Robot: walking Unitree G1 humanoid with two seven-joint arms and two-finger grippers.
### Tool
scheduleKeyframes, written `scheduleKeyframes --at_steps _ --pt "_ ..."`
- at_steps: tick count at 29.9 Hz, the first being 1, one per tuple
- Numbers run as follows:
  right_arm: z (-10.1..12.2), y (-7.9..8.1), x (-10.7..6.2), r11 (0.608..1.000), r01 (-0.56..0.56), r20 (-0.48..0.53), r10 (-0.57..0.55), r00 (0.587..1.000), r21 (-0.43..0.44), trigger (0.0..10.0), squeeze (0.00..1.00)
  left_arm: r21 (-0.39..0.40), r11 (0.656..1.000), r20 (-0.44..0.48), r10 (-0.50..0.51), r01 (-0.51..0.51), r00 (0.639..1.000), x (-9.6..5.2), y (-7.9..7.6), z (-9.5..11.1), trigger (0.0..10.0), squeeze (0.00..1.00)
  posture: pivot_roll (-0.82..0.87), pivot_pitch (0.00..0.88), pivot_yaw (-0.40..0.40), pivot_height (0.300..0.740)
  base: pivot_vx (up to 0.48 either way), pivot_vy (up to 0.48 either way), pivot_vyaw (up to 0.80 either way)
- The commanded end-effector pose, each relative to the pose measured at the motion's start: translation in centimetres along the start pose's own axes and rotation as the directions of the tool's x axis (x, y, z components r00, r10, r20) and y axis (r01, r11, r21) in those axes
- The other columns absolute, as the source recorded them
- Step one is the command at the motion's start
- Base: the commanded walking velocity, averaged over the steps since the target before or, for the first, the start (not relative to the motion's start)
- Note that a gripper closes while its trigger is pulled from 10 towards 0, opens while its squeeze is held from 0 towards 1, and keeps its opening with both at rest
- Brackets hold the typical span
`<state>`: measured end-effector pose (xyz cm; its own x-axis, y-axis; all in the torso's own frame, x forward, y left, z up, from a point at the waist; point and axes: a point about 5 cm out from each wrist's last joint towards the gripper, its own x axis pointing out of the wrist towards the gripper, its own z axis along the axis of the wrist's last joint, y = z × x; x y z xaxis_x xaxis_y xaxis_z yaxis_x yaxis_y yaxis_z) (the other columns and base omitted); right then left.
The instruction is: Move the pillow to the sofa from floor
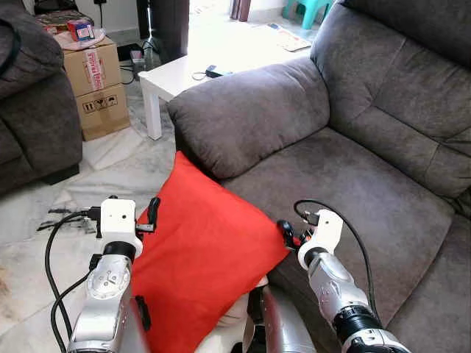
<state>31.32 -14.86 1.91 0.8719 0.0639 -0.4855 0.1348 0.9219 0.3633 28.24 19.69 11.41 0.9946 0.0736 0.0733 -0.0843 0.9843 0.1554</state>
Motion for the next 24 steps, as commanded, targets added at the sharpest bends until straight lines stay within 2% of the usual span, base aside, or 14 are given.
scheduleKeyframes --at_steps 1,4,5,6,8,9,11,13,24 --pt "-0.9 -0.8 -0.1 0.997 0.033 -0.060 -0.029 0.998 0.065 10.0 0.00 -0.008 1.000 -0.024 -0.024 0.023 0.999 0.0 -0.5 -0.4 10.0 0.00 0.06 0.099 -0.171 0.531 0.000 0.000 0.00" --pt "-1.0 -0.7 -0.1 0.996 0.030 -0.075 -0.023 0.997 0.084 10.0 0.00 -0.008 1.000 -0.024 -0.025 0.024 0.999 0.0 -0.5 -0.4 10.0 0.00 0.06 0.099 -0.171 0.531 0.000 0.000 0.00" --pt "-1.2 -0.6 -0.1 0.992 0.019 -0.089 -0.008 0.996 0.127 10.0 0.00 -0.009 1.000 -0.025 -0.027 0.027 0.999 0.0 -0.5 -0.4 10.0 0.00 0.06 0.096 -0.169 0.531 0.000 0.000 0.00" --pt "-1.2 -0.6 -0.1 0.992 0.019 -0.089 -0.008 0.996 0.127 10.0 0.00 -0.009 1.000 -0.025 -0.027 0.027 0.999 0.0 -0.5 -0.4 10.0 0.00 0.06 0.096 -0.169 0.531 0.000 0.000 0.00" --pt "-1.5 -0.2 -0.1 0.976 -0.011 -0.116 0.037 0.993 0.218 10.0 0.00 -0.012 0.999 -0.025 -0.035 0.034 0.999 0.2 -0.7 -0.3 10.0 0.00 0.06 0.094 -0.166 0.531 0.000 0.000 0.00" --pt "-1.5 -0.2 -0.1 0.976 -0.011 -0.116 0.037 0.993 0.218 10.0 0.00 -0.012 0.999 -0.025 -0.035 0.034 0.999 0.2 -0.7 -0.3 10.0 0.00 0.06 0.094 -0.166 0.531 0.000 0.000 0.00" --pt "-1.7 0.1 -0.3 0.956 -0.062 -0.120 0.100 0.988 0.287 10.0 0.00 -0.017 0.999 -0.025 -0.044 0.044 0.999 0.3 -0.9 -0.3 10.0 0.00 0.06 0.092 -0.164 0.531 0.000 0.000 0.00" --pt "-1.7 0.3 -0.4 0.944 -0.105 -0.113 0.146 0.983 0.313 10.0 0.00 -0.021 0.999 -0.025 -0.049 0.049 0.998 0.3 -1.0 -0.3 10.0 0.00 0.06 0.092 -0.164 0.531 0.000 0.000 0.00" --pt "-2.3 -0.1 -0.9 0.940 -0.166 -0.143 0.216 0.966 0.298 10.0 0.00 -0.029 0.997 -0.035 -0.072 0.071 0.997 0.2 -1.3 -0.5 10.0 0.00 0.06 0.095 -0.158 0.531 0.000 0.000 0.00"
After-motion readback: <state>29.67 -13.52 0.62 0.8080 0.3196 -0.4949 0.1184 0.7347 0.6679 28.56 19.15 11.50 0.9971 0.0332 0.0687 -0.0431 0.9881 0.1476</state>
